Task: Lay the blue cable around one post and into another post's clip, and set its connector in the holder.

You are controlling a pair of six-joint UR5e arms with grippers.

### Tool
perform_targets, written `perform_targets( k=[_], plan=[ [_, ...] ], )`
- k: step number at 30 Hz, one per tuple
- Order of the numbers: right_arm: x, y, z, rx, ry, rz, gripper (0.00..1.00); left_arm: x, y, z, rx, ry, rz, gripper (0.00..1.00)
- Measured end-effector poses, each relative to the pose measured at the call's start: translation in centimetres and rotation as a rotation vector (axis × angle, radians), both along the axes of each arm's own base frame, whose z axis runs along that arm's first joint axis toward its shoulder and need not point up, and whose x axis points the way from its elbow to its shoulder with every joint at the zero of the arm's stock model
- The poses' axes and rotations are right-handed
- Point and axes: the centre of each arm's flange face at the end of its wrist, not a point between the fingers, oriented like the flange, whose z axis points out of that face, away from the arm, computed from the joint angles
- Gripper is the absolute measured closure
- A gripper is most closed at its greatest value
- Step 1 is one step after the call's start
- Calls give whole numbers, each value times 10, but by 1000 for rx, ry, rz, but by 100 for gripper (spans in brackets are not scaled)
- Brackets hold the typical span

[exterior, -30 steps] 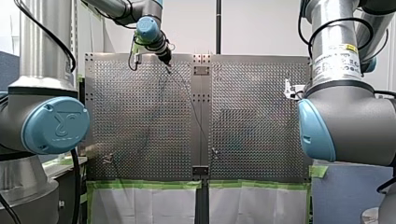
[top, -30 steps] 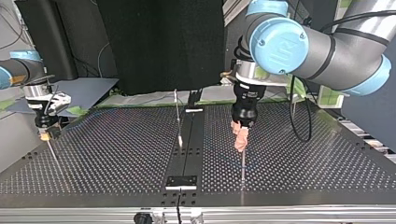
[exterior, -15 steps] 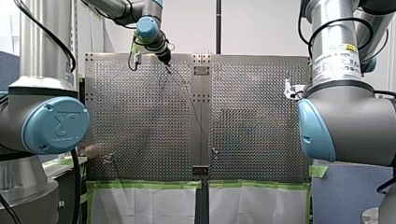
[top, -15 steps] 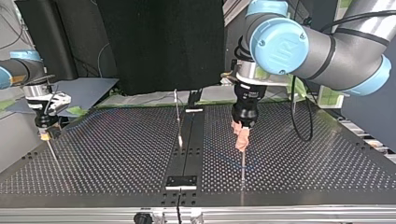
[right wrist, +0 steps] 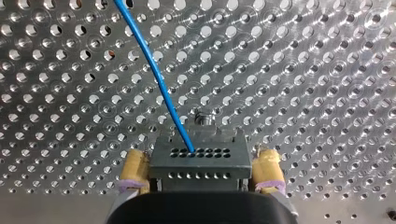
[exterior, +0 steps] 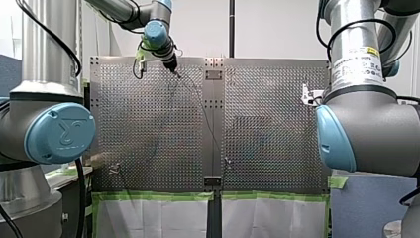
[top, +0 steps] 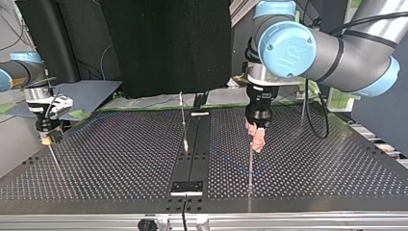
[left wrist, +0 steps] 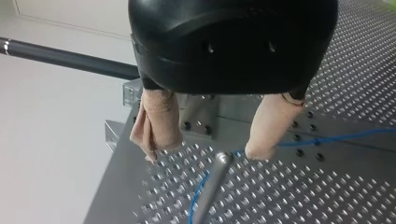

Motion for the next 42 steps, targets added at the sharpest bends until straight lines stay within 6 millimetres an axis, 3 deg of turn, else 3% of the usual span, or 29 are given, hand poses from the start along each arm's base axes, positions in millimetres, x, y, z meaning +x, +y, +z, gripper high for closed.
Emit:
perform_targets(
  k=[11, 42],
  plan=[
    [-1, 0, 0, 0, -2, -1, 1, 2, 13, -15, 13, 28, 42, 0],
    [-1, -1, 1, -2, 0, -1, 1, 7, 20, -15, 30, 30, 47, 0]
  ],
)
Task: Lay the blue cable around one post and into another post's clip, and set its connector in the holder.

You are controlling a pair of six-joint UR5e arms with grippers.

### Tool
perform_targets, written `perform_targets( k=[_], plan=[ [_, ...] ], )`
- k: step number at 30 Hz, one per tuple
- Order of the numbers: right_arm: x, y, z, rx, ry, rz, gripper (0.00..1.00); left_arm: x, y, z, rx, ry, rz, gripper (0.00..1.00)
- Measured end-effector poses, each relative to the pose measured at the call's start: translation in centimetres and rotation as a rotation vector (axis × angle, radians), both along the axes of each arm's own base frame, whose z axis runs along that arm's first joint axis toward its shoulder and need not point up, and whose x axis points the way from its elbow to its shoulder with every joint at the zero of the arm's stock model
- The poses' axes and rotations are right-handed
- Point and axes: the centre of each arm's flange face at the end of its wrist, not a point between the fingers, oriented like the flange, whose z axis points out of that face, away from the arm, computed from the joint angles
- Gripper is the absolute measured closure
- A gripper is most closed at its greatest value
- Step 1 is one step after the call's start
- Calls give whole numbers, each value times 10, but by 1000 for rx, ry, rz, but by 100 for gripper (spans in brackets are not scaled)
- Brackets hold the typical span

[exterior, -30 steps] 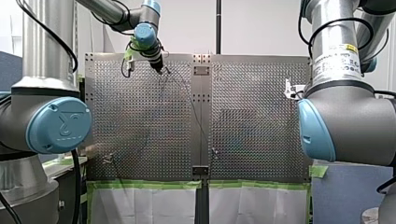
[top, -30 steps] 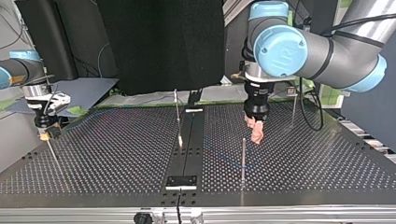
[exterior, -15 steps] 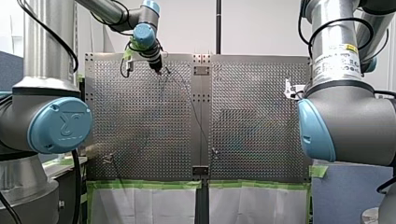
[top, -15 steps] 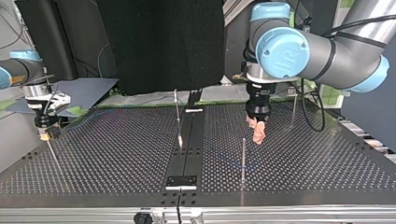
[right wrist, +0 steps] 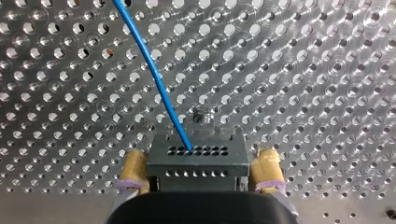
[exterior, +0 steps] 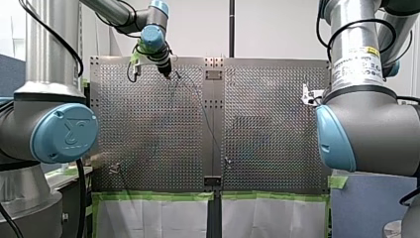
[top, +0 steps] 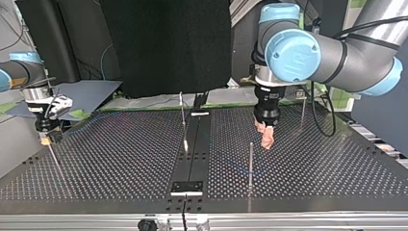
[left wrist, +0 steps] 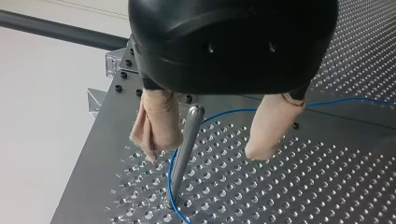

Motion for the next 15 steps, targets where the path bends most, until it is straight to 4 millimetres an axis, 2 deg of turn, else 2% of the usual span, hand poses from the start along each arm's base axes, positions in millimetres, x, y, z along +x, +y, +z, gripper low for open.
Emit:
perform_targets(
  k=[15],
  plan=[
    [0, 0, 1, 6, 0, 0, 1, 1, 2, -1, 6, 2, 3, 0]
  ],
)
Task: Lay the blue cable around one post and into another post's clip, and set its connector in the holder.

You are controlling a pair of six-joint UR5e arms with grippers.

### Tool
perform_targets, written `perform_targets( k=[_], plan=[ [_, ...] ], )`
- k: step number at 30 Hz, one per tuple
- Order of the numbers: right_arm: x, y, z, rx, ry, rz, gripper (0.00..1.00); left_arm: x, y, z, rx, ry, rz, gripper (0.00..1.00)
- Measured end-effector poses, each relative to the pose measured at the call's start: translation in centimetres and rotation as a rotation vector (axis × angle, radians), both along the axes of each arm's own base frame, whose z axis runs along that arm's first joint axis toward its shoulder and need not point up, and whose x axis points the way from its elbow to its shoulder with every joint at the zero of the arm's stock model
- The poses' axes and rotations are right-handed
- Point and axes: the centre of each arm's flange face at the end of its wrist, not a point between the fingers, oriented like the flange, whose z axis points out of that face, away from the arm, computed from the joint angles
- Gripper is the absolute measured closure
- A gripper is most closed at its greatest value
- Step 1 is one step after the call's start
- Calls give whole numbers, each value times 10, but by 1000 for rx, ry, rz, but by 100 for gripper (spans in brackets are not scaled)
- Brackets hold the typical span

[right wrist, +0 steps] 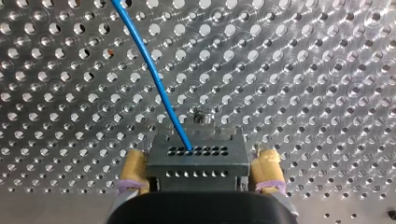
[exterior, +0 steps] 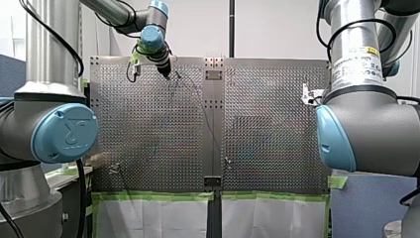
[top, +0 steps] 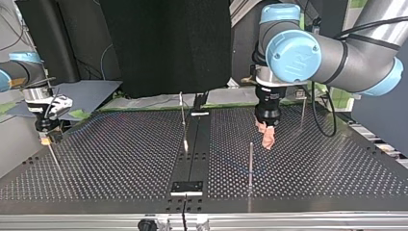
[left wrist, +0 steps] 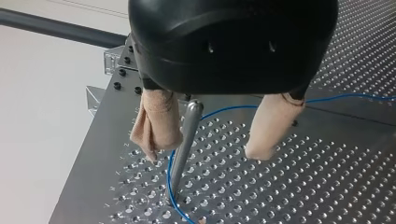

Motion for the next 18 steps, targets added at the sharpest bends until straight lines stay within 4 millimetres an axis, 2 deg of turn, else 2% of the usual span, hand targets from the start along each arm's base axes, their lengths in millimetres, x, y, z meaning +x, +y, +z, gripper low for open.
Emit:
perform_targets(
  k=[7, 18],
  plan=[
    [0, 0, 0, 0, 0, 0, 1, -2, -1, -10, 12, 5, -4, 0],
    [0, 0, 1, -1, 0, 0, 1, -10, -4, -41, 8, -4, -21, 0]
  ],
)
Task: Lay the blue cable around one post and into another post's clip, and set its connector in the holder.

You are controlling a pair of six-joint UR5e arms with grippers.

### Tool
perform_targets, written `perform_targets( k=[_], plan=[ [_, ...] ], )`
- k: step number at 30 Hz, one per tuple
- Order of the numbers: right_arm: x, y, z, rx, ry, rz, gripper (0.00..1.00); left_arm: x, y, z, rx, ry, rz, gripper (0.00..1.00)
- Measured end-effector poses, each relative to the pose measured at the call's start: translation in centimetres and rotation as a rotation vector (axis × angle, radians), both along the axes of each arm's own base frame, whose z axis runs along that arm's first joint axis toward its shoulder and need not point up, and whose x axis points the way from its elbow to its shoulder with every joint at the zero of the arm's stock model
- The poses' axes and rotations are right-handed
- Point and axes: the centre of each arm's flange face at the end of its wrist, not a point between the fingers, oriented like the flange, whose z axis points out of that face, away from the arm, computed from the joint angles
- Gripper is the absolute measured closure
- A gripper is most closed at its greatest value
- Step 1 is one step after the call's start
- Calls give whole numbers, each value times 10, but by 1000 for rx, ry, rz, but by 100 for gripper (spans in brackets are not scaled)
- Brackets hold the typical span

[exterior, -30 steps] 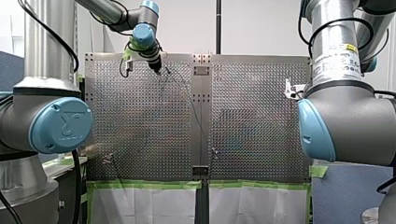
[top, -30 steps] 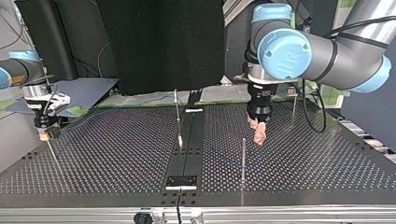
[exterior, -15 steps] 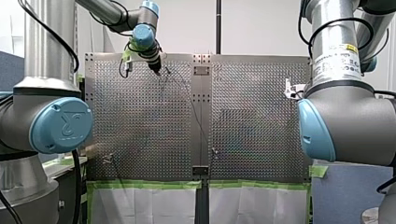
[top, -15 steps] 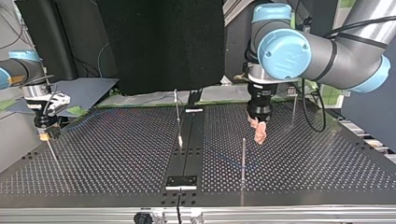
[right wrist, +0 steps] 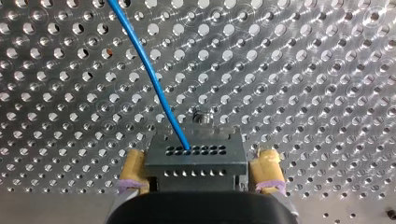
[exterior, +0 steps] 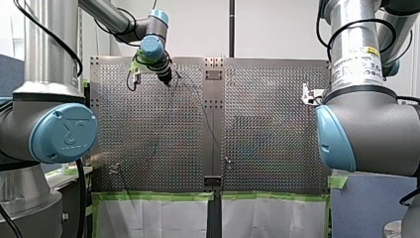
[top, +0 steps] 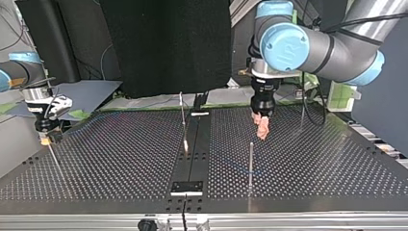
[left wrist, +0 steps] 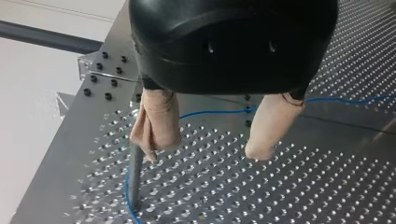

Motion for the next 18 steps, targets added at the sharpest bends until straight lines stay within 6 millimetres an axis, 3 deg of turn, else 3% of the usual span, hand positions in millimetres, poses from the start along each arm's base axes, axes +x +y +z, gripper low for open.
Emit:
perform_targets(
  k=[18],
  plan=[
    [3, 1, 2, -3, 1, 4, 1, -22, -6, -43, -37, -22, -59, 0]
  ],
)
